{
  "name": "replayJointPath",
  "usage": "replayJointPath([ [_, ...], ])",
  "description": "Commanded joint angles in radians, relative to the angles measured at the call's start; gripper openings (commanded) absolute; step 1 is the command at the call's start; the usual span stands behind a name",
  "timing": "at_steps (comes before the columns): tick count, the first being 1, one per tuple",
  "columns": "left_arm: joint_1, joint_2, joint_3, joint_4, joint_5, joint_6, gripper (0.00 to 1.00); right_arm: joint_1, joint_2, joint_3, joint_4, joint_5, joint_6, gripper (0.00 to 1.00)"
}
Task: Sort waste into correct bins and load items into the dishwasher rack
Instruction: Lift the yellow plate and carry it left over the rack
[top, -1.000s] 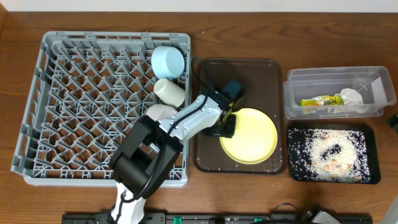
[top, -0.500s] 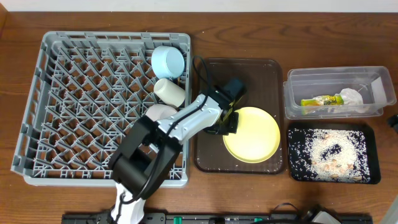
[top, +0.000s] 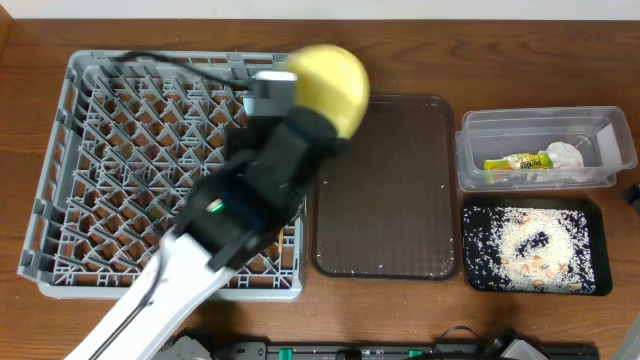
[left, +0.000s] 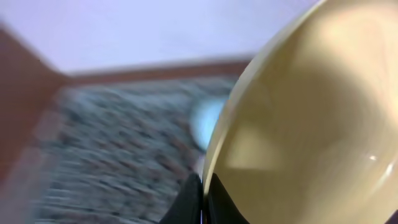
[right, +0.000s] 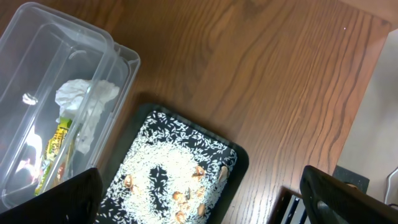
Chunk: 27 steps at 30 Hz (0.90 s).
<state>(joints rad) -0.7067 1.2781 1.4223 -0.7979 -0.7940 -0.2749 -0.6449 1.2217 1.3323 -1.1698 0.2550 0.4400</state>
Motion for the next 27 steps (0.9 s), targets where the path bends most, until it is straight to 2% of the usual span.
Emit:
replayJointPath([
  [1, 0.042, -0.001, 0.002, -0.005, -0.301, 0.146, 0.06, -0.011, -0.004, 0.004, -0.001, 0.006, 0.000, 0.99],
  [10, 0.233, 0.115, -0.011, -0.005, -0.318, 0.190, 0.06, -0.011, -0.004, 0.004, -0.001, 0.006, 0.000, 0.99],
  [20, 0.299, 0.325, -0.011, -0.002, -0.320, 0.190, 0.06, -0.011, -0.004, 0.004, -0.001, 0.006, 0.000, 0.99],
  [27, 0.317, 0.375, -0.011, 0.048, -0.489, 0.189, 0.06, -0.011, -0.004, 0.004, -0.001, 0.006, 0.000, 0.99],
])
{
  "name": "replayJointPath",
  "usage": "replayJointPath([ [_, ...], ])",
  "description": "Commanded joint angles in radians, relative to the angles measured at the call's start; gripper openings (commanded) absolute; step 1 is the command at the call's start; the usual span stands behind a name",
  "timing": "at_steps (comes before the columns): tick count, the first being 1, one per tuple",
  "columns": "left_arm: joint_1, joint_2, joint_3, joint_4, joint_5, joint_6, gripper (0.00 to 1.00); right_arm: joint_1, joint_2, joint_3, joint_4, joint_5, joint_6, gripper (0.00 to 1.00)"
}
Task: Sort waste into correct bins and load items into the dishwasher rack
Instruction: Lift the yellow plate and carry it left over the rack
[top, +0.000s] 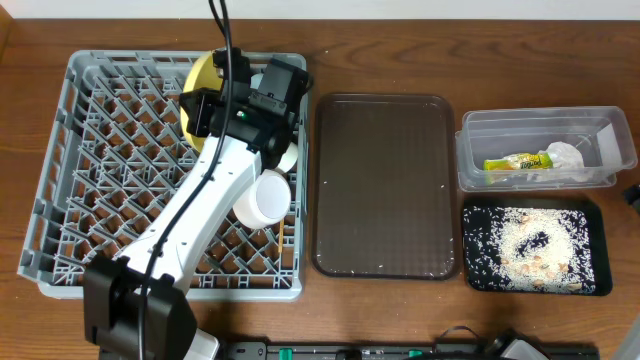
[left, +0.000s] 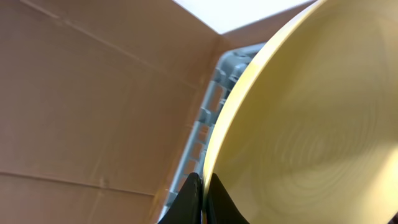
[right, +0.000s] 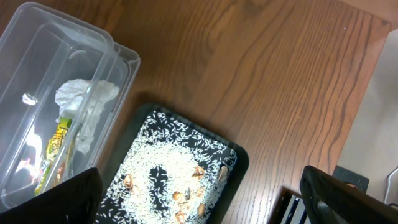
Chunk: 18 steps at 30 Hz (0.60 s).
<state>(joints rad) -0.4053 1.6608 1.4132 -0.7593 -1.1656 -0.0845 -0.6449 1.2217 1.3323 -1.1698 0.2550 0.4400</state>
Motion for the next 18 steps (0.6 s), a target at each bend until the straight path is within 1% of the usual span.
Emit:
replayJointPath([
  [1, 0.021, -0.008, -0.002, 0.013, -0.119, -0.001, 0.06, -0.011, -0.004, 0.004, -0.001, 0.006, 0.000, 0.99],
  [7, 0.048, -0.007, -0.002, 0.008, -0.088, -0.002, 0.06, -0.011, -0.004, 0.004, -0.001, 0.006, 0.000, 0.99],
  [13, 0.076, -0.007, -0.023, 0.010, 0.058, -0.011, 0.06, -0.011, -0.004, 0.004, -0.001, 0.005, 0.000, 0.99],
  [18, 0.118, -0.007, -0.071, 0.030, 0.058, -0.028, 0.06, -0.011, -0.004, 0.004, -0.001, 0.006, 0.000, 0.99],
])
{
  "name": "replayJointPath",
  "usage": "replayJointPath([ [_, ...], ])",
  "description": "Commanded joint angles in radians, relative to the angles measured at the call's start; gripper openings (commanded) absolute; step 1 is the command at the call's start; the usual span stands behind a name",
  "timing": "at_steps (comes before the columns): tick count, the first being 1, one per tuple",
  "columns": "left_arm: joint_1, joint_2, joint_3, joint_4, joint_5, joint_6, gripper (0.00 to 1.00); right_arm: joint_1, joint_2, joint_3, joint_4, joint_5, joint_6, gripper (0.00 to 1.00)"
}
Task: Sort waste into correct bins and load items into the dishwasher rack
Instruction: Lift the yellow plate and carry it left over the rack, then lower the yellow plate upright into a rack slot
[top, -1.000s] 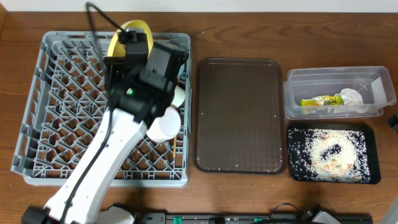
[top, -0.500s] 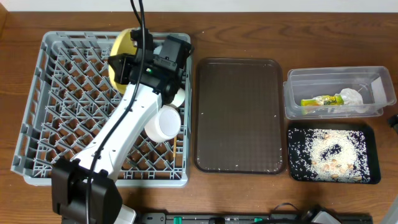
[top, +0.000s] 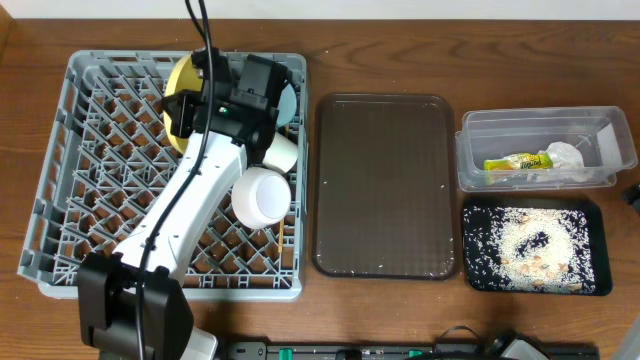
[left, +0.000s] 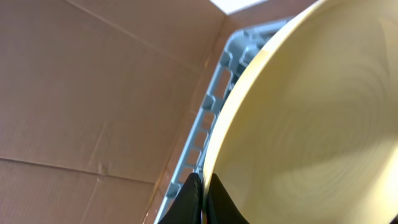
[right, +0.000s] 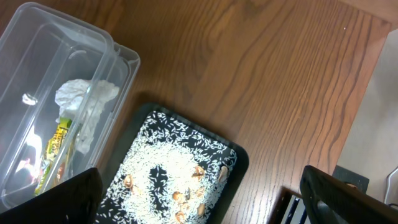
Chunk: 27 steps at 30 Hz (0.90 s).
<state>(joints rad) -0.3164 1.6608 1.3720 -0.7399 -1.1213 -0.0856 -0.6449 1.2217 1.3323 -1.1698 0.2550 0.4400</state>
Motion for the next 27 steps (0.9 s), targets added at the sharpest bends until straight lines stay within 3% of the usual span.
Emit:
replayJointPath([
  [1, 0.039, -0.007, -0.034, 0.015, 0.014, -0.027, 0.06, -0.011, -0.004, 0.004, -0.001, 0.006, 0.000, 0.99],
  [8, 0.062, -0.007, -0.042, 0.024, 0.047, -0.027, 0.07, -0.011, -0.004, 0.004, -0.001, 0.006, 0.000, 0.99],
  [16, 0.062, -0.007, -0.042, -0.018, 0.444, -0.027, 0.17, -0.011, -0.004, 0.004, -0.001, 0.006, 0.000, 0.99],
  [27, 0.014, -0.007, -0.042, -0.040, 0.724, -0.028, 0.17, -0.011, -0.004, 0.004, -0.001, 0.006, 0.000, 0.99],
])
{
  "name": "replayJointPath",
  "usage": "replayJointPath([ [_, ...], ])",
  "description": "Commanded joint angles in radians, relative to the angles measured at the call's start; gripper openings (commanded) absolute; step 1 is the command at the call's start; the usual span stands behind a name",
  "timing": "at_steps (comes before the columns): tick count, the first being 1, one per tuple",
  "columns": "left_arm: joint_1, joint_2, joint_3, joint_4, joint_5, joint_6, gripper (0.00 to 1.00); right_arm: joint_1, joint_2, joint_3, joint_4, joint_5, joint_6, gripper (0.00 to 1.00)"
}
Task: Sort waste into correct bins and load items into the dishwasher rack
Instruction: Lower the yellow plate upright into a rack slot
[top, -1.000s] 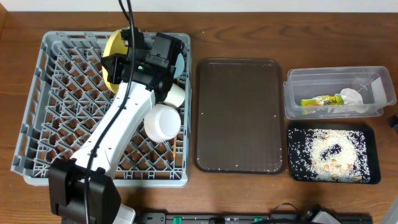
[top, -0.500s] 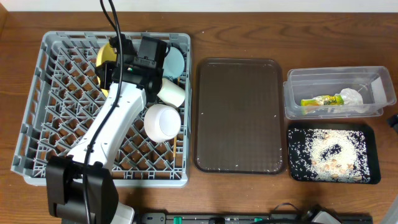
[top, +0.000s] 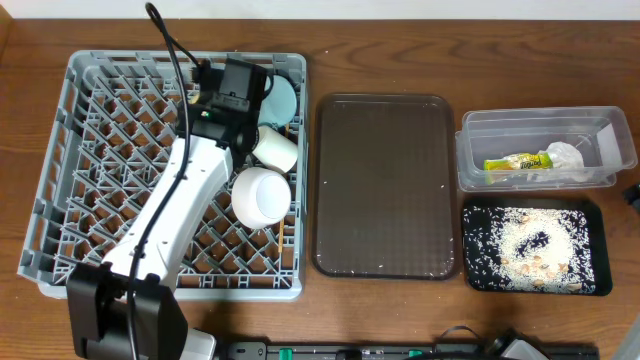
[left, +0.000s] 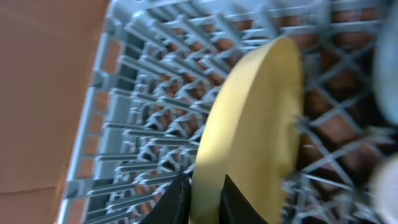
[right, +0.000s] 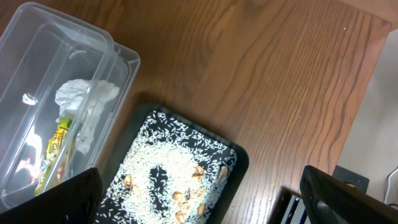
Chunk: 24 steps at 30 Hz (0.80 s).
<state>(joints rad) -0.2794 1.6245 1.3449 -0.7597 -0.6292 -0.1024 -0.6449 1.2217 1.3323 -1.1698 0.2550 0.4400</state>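
Note:
In the left wrist view a yellow plate (left: 249, 124) stands on edge among the tines of the grey dishwasher rack (left: 143, 124). My left gripper (left: 204, 200) is shut on its lower rim, one dark finger on each face. From overhead the left gripper (top: 228, 85) sits over the rack's (top: 90, 160) back middle and hides the plate. My right gripper (right: 200, 180) hangs open above the black tray of rice (right: 174, 168), holding nothing.
A light blue plate (top: 282, 97) and two white cups (top: 262, 197) (top: 276, 148) sit in the rack's right part. A brown tray (top: 385, 185) lies beside the rack. A clear bin (top: 540, 150) holds a wrapper and tissue, with the rice tray (top: 535, 245) in front of it.
The yellow plate showed tilted beside the left gripper at the rack's back. Now it stands on edge down among the tines, still gripped. The right arm has not moved.
My left gripper held the yellow plate high over the rack's right back corner. Then it was over the rack's back, and further left after that. Now the plate stands on edge between the tines, and the grip is unchanged.

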Motion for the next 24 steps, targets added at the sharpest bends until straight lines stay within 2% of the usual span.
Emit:
replayJointPath([
  [1, -0.032, 0.029, -0.014, -0.020, 0.251, -0.011, 0.16, -0.011, -0.004, 0.004, -0.001, 0.006, 0.000, 0.99],
  [3, -0.049, 0.029, -0.014, -0.020, 0.282, -0.011, 0.17, -0.011, -0.004, 0.004, -0.001, 0.005, 0.000, 0.99],
  [4, -0.057, 0.029, -0.014, -0.020, 0.291, -0.011, 0.22, -0.011, -0.004, 0.004, -0.001, 0.006, 0.000, 0.99],
  [8, -0.089, 0.029, -0.014, -0.020, 0.304, -0.011, 0.28, -0.011, -0.004, 0.004, -0.001, 0.006, 0.000, 0.99],
  [13, -0.108, 0.028, -0.012, -0.018, 0.304, -0.011, 0.44, -0.011, -0.004, 0.004, -0.001, 0.006, 0.000, 0.99],
  [16, -0.108, 0.020, 0.003, -0.016, 0.304, -0.013, 0.49, -0.011, -0.004, 0.004, -0.001, 0.005, 0.000, 0.99],
  [24, -0.108, -0.120, 0.053, 0.009, 0.303, -0.061, 0.72, -0.011, -0.004, 0.004, -0.001, 0.006, 0.000, 0.99],
])
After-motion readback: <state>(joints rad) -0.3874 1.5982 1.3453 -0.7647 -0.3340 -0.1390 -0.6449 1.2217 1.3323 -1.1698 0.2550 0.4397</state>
